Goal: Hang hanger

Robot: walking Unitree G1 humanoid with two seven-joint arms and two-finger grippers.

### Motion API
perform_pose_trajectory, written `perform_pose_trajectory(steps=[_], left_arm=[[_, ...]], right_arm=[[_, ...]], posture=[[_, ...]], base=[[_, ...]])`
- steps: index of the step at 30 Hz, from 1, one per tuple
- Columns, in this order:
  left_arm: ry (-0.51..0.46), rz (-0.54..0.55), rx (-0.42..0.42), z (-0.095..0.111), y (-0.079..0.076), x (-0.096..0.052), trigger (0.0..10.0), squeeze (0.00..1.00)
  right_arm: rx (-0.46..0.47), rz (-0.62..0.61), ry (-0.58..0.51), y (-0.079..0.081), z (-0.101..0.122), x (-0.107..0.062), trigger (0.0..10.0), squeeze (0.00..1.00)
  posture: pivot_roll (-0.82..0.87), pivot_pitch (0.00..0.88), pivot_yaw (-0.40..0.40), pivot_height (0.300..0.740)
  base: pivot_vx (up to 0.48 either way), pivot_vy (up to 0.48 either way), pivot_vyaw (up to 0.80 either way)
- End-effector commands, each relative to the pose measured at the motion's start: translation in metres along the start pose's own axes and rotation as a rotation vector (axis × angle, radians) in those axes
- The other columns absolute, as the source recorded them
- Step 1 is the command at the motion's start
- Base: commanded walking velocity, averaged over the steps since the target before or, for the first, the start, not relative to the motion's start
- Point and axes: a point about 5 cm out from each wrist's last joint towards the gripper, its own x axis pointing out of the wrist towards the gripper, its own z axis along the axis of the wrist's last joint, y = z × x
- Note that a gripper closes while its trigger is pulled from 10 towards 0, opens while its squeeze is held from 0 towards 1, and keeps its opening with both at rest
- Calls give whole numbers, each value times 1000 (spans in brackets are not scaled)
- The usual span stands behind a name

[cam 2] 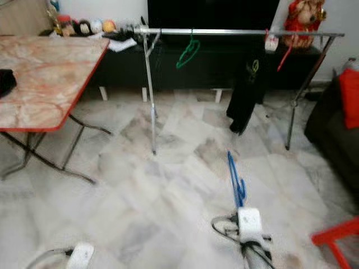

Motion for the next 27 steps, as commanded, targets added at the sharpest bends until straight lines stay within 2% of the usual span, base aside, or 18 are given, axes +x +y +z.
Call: perform_pose_trajectory(steps=[1, 13, 18, 27], left_arm=[[-21, -4, -11, 2, -3, 0, 10000, 0], [-40, -40, -5, 4, -7, 0, 10000, 0], [-38, -35, -13, 5, -7, 0, 10000, 0], [-37, -37, -11, 6, -7, 0, 10000, 0]], right_arm=[[11, -22, -4, -6, 0, 0, 10000, 0], [93, -54, -18, -7, 1, -1, 10000, 0], [98, -46, -2, -7, 0, 0, 10000, 0], [104, -43, -17, -7, 2, 1, 10000, 0]], posture=[[-64, 0, -44, 740], [-68, 0, -37, 740], [-70, 0, -40, 740], [-68, 0, -41, 740]], base=[[0, 0, 0], [0, 0, 0], [319, 0, -484], [480, 0, 0]])
